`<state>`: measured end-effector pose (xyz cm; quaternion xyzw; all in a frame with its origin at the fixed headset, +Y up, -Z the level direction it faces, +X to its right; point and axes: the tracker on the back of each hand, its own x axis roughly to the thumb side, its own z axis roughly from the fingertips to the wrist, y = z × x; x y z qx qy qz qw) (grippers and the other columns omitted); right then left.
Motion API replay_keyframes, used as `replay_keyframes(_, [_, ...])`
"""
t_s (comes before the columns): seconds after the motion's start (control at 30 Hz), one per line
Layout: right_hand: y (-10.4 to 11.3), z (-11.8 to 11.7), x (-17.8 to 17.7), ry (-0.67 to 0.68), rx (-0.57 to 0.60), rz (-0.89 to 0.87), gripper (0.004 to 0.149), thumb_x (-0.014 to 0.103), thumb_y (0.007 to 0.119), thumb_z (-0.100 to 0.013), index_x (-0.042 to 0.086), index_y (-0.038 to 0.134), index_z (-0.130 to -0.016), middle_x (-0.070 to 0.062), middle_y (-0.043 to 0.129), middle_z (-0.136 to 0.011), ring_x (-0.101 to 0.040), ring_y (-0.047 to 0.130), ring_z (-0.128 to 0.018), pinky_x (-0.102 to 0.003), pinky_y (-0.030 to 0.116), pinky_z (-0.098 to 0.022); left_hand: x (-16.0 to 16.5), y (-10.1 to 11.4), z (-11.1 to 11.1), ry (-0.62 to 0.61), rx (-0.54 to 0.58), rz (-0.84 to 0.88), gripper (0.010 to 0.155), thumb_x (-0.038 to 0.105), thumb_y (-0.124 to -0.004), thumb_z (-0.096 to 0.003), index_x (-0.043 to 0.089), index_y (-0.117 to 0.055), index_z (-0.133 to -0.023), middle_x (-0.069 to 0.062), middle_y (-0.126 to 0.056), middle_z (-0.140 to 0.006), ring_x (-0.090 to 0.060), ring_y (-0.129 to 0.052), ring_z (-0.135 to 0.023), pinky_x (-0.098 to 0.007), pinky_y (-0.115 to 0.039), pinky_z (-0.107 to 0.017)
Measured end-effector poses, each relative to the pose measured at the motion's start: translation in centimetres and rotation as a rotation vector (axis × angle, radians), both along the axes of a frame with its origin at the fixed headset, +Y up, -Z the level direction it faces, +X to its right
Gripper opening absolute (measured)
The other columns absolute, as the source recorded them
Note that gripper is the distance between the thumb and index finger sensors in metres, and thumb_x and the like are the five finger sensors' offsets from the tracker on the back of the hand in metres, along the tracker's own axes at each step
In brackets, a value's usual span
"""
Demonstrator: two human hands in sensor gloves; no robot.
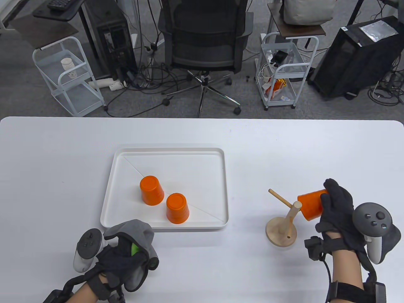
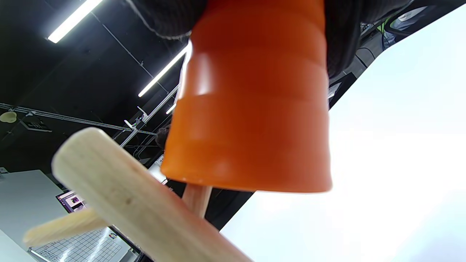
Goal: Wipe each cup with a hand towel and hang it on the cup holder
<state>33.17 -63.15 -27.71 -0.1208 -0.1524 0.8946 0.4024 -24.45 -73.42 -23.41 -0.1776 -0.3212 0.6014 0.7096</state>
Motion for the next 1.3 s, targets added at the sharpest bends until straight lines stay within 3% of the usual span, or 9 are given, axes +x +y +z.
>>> replay_keyframes(0.47, [-1.4,-0.3,0.2,-0.018,-0.015,-0.059,0.058,0.035,0.063,-0.052,0.014,0.057,-0.107,-0.029,0.064,-0.108,-0.062,0.076,-0.083,-0.074,0.049,-0.068,0.0,-0.1,-0.1,0.0,-0.006,0.003,0.088,0.068,-0.067,-0.0472,0.041,0.0,-0.097,-0.005,-0.017,-0.112,-0.022,-0.089,-0.072,-0.055,-0.073,-0.062])
replay_keyframes(0.83, [-1.5,-0.3,0.5,-0.007,-0.019,-0.132,0.06,0.035,0.065,-0.053,0.013,0.055,-0.107,-0.029,0.06,-0.11,-0.064,0.067,-0.089,-0.075,0.046,-0.068,-0.1,-0.2,-0.1,0.001,-0.008,0.007,0.088,0.068,-0.067,-0.0472,0.041,0.0,-0.098,-0.006,-0.018,-0.112,-0.023,-0.088,-0.072,-0.056,-0.073,-0.062])
replay_keyframes(0.97, [-0.3,0.2,0.7,-0.014,0.002,-0.13,0.064,0.038,0.068,-0.052,0.01,0.052,-0.108,-0.03,0.055,-0.112,-0.065,0.057,-0.094,-0.075,0.04,-0.069,-0.1,-0.2,-0.1,0.002,-0.007,0.008,0.087,0.068,-0.067,-0.0472,0.041,-0.001,-0.098,-0.005,-0.018,-0.112,-0.023,-0.088,-0.072,-0.056,-0.073,-0.062])
replay_keyframes(1.13, [2.4,1.3,-0.2,0.005,0.043,0.035,0.07,0.042,0.071,-0.051,0.01,0.047,-0.109,-0.029,0.049,-0.114,-0.063,0.047,-0.098,-0.073,0.035,-0.071,-0.2,-0.2,-0.1,-0.001,-0.001,0.011,0.087,0.068,-0.067,-0.0473,0.041,0.0,-0.098,-0.005,-0.017,-0.113,-0.023,-0.088,-0.073,-0.056,-0.073,-0.063])
replay_keyframes(1.3, [5.3,2.6,-3.3,0.108,0.099,0.21,0.075,0.046,0.073,-0.05,0.011,0.044,-0.11,-0.028,0.044,-0.116,-0.062,0.04,-0.101,-0.071,0.031,-0.072,-0.2,-0.2,-0.1,-0.003,0.003,0.014,0.087,0.068,-0.066,-0.0473,0.041,0.0,-0.098,-0.005,-0.017,-0.113,-0.023,-0.088,-0.073,-0.056,-0.072,-0.063])
